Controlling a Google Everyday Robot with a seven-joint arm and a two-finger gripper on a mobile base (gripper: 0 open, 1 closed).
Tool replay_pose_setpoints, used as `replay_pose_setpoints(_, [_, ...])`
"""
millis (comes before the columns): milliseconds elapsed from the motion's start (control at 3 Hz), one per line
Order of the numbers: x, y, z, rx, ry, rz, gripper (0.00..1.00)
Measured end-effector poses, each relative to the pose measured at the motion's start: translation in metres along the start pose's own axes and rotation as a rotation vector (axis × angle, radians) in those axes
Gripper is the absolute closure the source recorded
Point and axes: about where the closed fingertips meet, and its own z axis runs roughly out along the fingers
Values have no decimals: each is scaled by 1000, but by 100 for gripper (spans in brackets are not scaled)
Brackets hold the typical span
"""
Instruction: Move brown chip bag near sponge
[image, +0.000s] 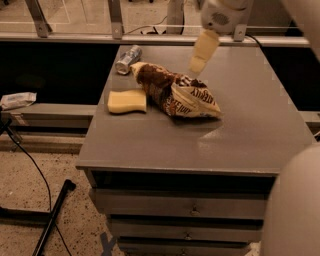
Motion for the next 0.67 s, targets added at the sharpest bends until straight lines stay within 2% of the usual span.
replay_pose_setpoints(333, [47,-11,-40,-2,-161,0,0])
replay_pose_setpoints(667, [56,-12,-54,9,-208,13,0])
